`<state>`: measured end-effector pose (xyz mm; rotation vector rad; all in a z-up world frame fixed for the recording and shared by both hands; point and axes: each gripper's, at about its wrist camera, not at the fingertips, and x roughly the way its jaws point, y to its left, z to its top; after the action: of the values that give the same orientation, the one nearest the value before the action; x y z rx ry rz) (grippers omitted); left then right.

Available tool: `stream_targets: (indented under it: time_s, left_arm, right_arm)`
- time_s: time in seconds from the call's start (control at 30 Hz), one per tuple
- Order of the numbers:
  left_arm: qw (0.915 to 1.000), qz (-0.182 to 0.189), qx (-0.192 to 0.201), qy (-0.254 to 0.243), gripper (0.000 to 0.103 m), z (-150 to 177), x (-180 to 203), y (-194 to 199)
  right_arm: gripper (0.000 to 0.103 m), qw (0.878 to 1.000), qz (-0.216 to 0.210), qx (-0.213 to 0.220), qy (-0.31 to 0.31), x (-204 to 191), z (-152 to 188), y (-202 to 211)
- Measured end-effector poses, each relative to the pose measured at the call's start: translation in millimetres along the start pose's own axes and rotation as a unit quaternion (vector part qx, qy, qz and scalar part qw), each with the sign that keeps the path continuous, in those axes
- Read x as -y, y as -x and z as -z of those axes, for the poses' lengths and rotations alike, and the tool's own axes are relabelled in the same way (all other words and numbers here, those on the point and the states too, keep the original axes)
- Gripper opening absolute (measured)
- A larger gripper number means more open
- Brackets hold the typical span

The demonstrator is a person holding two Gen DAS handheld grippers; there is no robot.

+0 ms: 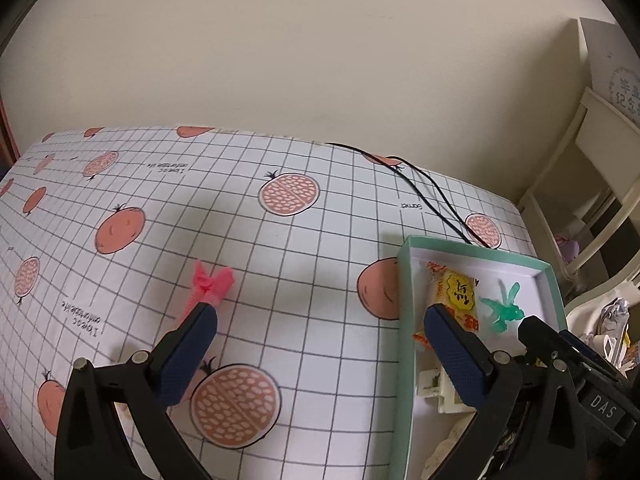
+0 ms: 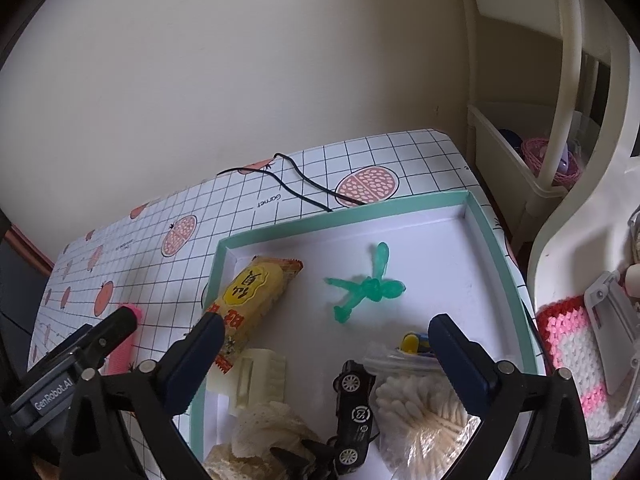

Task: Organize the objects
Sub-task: 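Withdraw both open tools toward the pink roller and rainbow hair tie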

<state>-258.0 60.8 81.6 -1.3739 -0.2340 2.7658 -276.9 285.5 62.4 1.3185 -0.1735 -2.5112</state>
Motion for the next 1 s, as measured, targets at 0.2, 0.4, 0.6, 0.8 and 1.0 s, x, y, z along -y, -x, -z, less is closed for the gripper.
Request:
stream_targets:
  time_s: [0.2, 0.4, 0.6, 0.8, 1.0]
  left_arm:
    - [0.9998, -0.011, -0.003, 0.014, 0.103, 0, -15, 18]
    - [0.9994, -0.025, 0.010, 0.022, 0.103, 0, -37, 42]
    - [0.9960, -0.069, 0.013, 0.054, 0.103, 10, -89, 56]
    - [0.9874, -0.079, -0.003, 0.137, 0.103, 35, -149, 52]
    - [0.9872, -0.102, -0.019, 0.122, 0.103, 51, -154, 32]
  right_arm:
    - [0.103, 1.000, -0.006, -0.001, 0.013, -11, 0, 10]
    - [0.103, 0.999, -0.030, 0.002, 0.028, -32, -2, 20]
    - [0.103, 0.997, -0.063, 0.011, 0.047, -69, -5, 24]
    - [0.103, 0.994, -0.094, 0.000, 0.062, -114, 2, 13]
    - [0.103, 0.991, -0.103, -0.011, 0.090, -159, 18, -10]
